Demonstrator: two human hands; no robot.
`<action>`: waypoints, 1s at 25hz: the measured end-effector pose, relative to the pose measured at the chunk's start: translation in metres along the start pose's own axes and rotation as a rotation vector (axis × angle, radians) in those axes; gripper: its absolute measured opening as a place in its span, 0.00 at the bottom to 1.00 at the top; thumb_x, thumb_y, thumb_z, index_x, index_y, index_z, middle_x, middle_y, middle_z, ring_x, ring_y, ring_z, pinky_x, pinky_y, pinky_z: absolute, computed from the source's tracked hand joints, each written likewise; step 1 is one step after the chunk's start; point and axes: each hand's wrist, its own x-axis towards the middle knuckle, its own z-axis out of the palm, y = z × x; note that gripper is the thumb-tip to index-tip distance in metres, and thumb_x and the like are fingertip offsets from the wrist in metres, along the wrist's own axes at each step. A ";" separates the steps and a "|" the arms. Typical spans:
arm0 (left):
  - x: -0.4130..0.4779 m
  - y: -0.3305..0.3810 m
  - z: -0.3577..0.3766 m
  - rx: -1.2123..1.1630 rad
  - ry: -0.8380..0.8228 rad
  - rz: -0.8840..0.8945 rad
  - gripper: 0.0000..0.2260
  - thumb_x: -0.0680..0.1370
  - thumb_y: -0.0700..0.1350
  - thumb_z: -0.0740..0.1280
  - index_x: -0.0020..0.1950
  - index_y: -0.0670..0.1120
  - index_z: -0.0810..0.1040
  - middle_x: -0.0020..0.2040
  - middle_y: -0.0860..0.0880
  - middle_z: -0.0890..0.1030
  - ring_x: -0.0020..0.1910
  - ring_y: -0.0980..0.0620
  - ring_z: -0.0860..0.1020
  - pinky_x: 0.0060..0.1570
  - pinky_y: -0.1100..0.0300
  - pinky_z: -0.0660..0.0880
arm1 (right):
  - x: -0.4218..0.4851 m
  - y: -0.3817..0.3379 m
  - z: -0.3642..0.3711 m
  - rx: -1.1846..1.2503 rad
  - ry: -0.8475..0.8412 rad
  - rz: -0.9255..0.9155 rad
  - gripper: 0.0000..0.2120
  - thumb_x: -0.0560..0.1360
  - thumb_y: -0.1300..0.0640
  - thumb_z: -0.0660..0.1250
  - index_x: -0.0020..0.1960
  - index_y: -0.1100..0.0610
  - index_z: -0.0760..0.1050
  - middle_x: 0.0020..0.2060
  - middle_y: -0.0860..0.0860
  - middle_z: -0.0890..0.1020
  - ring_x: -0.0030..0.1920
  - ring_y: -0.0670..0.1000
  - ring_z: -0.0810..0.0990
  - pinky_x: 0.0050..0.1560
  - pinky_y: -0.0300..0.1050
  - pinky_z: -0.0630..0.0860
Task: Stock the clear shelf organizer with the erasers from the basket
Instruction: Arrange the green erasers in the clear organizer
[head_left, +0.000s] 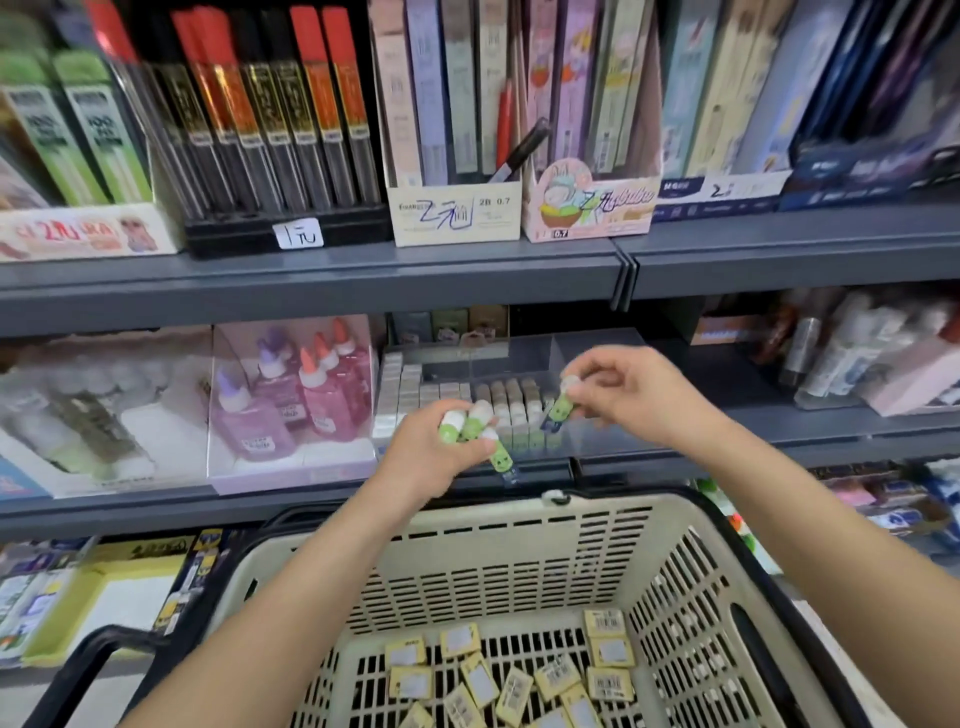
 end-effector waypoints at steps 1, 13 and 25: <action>0.006 0.003 -0.002 -0.020 0.019 -0.006 0.14 0.71 0.38 0.73 0.55 0.42 0.79 0.46 0.47 0.80 0.41 0.52 0.75 0.45 0.59 0.73 | 0.012 0.001 -0.004 -0.078 0.083 -0.021 0.05 0.73 0.58 0.69 0.40 0.50 0.77 0.35 0.47 0.83 0.38 0.46 0.82 0.40 0.38 0.75; 0.036 0.006 0.007 -0.125 0.159 -0.061 0.11 0.70 0.38 0.74 0.50 0.41 0.79 0.45 0.46 0.79 0.42 0.51 0.74 0.44 0.59 0.70 | 0.073 0.016 0.004 -0.479 -0.005 0.142 0.05 0.76 0.54 0.65 0.49 0.44 0.76 0.41 0.42 0.78 0.45 0.47 0.76 0.50 0.42 0.75; 0.042 0.006 0.011 -0.141 0.124 -0.059 0.09 0.70 0.38 0.74 0.48 0.38 0.80 0.41 0.43 0.79 0.37 0.49 0.74 0.44 0.51 0.75 | 0.082 0.025 0.020 -0.643 -0.285 0.155 0.09 0.77 0.57 0.62 0.52 0.47 0.79 0.56 0.45 0.80 0.55 0.50 0.77 0.57 0.42 0.73</action>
